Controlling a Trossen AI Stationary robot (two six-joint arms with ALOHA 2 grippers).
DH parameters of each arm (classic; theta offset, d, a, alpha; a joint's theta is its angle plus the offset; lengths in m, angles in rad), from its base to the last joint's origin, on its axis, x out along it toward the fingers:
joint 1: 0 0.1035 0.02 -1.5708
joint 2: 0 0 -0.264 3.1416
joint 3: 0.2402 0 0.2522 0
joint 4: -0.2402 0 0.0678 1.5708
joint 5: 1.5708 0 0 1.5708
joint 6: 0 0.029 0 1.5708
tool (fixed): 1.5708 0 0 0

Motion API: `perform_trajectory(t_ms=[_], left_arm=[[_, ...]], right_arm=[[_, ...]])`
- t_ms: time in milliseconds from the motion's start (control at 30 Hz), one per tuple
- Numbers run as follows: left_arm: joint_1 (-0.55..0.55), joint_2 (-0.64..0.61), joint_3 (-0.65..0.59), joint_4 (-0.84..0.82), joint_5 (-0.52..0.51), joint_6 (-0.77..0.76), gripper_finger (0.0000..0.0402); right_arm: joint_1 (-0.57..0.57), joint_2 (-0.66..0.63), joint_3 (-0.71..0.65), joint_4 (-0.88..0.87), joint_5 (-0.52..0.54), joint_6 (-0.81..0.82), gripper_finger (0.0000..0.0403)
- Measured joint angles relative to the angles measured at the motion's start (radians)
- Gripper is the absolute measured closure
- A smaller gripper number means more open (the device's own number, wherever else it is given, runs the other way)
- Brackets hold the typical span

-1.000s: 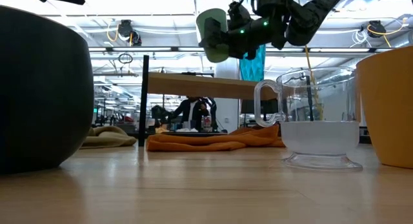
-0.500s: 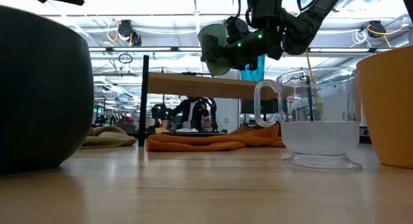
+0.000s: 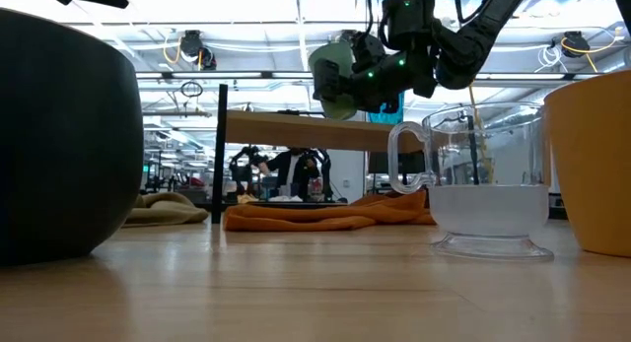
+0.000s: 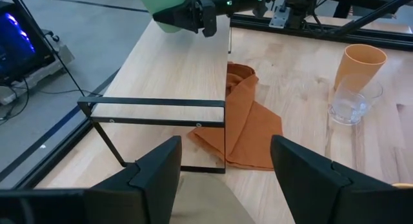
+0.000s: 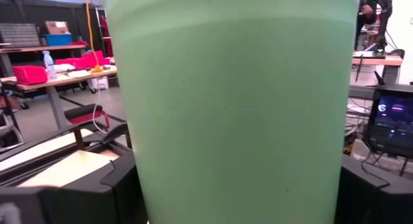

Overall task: Stack small to large cups/mugs on shelf
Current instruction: Put the green cup on the shelf

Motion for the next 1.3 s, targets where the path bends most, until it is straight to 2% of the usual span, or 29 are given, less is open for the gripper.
perform_trajectory(t_ms=[600,900,1300], left_arm=[[0.000,0.000,0.000,0.002,0.001,-0.007,0.0163],[0.000,0.000,0.000,0.002,0.003,-0.015,0.0163],[0.000,0.000,0.000,0.002,0.017,-0.018,0.0163]], right_arm=[[-0.003,0.001,-0.001,0.003,-0.006,-0.004,0.0094],[-0.003,0.064,-0.002,0.055,-0.004,-0.012,0.0094],[-0.010,0.066,-0.002,0.075,0.024,-0.052,0.0094]])
